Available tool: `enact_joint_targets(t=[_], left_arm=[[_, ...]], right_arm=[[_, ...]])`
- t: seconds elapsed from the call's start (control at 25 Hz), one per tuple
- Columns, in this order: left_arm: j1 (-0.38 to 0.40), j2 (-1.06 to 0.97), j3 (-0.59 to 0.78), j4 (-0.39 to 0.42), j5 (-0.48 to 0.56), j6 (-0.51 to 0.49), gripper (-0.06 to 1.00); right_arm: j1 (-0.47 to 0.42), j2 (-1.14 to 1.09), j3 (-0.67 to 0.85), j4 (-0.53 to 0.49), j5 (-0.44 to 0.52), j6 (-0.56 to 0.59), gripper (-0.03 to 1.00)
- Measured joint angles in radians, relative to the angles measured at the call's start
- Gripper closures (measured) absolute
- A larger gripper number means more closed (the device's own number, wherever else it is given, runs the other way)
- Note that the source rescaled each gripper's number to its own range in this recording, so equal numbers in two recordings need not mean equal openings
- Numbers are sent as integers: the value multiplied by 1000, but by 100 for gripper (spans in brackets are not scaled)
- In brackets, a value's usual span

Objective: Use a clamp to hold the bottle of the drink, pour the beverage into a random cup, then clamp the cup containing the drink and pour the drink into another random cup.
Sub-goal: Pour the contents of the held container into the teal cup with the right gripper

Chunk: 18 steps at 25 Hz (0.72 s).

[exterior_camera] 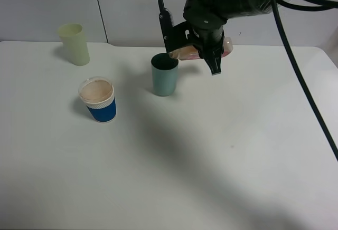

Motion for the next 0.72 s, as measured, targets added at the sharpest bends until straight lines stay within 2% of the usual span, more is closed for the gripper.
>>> enact_joint_targets(t=[0.72], left_arm=[[0,0,0,0,0,0,-5]], right_arm=[[0,0,-46,-13,8,0,97]])
